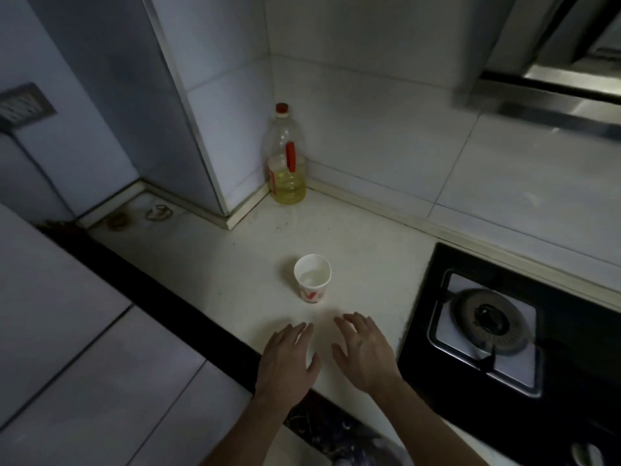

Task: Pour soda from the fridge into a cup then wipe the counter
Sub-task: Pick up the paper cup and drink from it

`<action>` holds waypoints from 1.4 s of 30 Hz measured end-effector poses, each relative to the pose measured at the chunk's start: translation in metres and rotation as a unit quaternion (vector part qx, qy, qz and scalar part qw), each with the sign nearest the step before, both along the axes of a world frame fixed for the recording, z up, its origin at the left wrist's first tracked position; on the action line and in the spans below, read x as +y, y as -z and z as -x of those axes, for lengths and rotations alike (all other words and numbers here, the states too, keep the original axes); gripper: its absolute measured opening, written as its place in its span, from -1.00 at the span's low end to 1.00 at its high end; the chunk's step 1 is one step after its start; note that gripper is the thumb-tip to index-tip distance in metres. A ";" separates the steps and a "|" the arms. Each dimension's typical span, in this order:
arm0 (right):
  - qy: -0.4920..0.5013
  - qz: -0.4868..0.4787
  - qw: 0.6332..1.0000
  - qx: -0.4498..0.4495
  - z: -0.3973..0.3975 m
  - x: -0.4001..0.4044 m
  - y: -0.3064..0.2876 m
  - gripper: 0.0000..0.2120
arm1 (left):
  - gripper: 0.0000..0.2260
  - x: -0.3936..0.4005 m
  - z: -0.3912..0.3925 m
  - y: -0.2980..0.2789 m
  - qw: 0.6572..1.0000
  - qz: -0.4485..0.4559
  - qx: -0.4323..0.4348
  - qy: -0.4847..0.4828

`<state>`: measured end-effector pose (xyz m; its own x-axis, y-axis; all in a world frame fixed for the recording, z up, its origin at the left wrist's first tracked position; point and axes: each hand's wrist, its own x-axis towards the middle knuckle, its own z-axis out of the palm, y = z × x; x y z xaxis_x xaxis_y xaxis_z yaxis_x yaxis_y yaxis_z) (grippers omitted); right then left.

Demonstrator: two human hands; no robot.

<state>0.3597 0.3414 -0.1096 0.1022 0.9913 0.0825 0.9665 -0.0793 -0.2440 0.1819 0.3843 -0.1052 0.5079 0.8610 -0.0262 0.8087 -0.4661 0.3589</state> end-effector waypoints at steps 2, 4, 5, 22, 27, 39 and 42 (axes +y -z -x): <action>0.008 0.012 1.000 0.003 0.000 -0.014 0.000 -0.49 | -0.51 -0.011 -0.004 -0.008 1.000 -0.012 0.007 0.017; 0.019 0.014 1.000 0.006 -0.002 -0.026 -0.001 -0.50 | -0.52 -0.020 -0.007 -0.012 0.999 -0.021 0.024 0.031; 0.026 0.012 1.000 0.009 -0.003 -0.031 -0.002 -0.50 | -0.53 -0.023 -0.008 -0.013 0.999 -0.024 0.028 0.035; 0.382 -0.040 0.923 0.037 -0.008 -0.174 -0.023 -0.46 | -0.52 -0.067 -0.099 -0.016 0.938 -0.039 -0.064 0.338; 0.529 -0.054 0.847 0.026 0.010 -0.269 -0.032 -0.47 | -0.52 -0.136 -0.134 -0.022 0.874 -0.034 -0.094 0.475; 0.776 -0.066 0.627 -0.006 0.079 -0.470 -0.050 -0.52 | -0.58 -0.342 -0.183 -0.039 0.688 0.001 -0.118 0.716; 0.805 -0.059 0.590 -0.009 0.088 -0.505 -0.049 -0.53 | -0.56 -0.386 -0.191 -0.039 0.657 0.014 -0.116 0.745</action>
